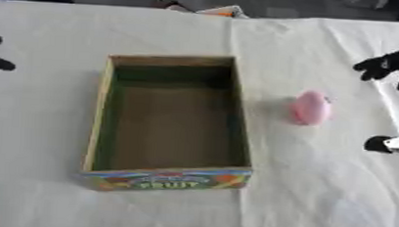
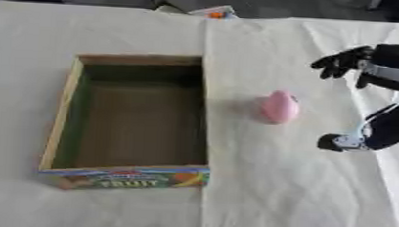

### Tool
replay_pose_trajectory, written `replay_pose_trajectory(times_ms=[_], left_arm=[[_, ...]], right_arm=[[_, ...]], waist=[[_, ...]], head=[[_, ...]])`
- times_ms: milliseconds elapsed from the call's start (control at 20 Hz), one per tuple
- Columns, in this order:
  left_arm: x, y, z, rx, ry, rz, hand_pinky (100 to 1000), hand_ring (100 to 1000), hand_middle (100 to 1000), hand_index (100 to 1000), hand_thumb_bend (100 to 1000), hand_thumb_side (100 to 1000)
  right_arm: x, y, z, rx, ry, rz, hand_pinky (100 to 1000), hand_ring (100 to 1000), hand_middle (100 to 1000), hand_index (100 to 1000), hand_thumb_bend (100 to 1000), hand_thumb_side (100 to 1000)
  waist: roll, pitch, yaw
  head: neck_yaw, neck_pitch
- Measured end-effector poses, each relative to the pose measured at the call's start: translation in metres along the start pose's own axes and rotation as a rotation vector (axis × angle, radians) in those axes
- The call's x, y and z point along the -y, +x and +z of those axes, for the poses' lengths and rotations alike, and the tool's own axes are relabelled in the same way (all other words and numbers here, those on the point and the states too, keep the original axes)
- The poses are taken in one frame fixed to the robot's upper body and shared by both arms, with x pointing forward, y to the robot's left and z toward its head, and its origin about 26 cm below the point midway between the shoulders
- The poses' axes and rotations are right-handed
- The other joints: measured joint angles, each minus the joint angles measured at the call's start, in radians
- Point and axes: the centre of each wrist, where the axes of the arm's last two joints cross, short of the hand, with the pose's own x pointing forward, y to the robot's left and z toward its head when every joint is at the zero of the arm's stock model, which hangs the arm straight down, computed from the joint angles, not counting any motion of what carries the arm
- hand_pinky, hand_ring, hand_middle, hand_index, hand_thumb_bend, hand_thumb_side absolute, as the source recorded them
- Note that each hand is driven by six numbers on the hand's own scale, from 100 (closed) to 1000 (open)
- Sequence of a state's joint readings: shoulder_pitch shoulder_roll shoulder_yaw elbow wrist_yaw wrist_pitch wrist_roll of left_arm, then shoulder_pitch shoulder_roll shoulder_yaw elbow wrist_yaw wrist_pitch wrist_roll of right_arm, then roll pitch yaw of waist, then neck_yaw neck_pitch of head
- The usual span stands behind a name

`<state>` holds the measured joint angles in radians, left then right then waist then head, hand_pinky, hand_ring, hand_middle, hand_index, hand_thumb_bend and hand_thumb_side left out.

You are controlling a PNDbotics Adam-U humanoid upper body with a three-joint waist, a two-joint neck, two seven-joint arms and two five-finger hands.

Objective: Pick up objects on the table and place them in the box.

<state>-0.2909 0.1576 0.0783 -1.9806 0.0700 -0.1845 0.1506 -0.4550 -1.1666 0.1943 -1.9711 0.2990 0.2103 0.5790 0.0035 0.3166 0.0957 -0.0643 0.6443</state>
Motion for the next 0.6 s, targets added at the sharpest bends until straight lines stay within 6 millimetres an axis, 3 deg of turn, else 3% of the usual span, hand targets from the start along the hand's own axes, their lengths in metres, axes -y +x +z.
replay_pose_trajectory(times_ms=[300, 600], left_arm=[[0.001, 0.000, 0.000, -0.003, -0.006, 0.004, 494, 663, 564, 549, 100, 894], [0.002, 0.000, 0.000, -0.006, -0.017, 0.007, 494, 665, 564, 547, 100, 896]], right_arm=[[0.003, -0.006, -0.012, -0.041, 0.008, -0.011, 672, 845, 802, 1000, 577, 349], [0.009, -0.013, -0.038, -0.081, 0.000, -0.055, 662, 834, 789, 988, 586, 343]], waist=[[0.000, 0.003, 0.014], [0.000, 0.006, 0.023]], head=[[-0.013, -0.005], [-0.027, -0.005]])
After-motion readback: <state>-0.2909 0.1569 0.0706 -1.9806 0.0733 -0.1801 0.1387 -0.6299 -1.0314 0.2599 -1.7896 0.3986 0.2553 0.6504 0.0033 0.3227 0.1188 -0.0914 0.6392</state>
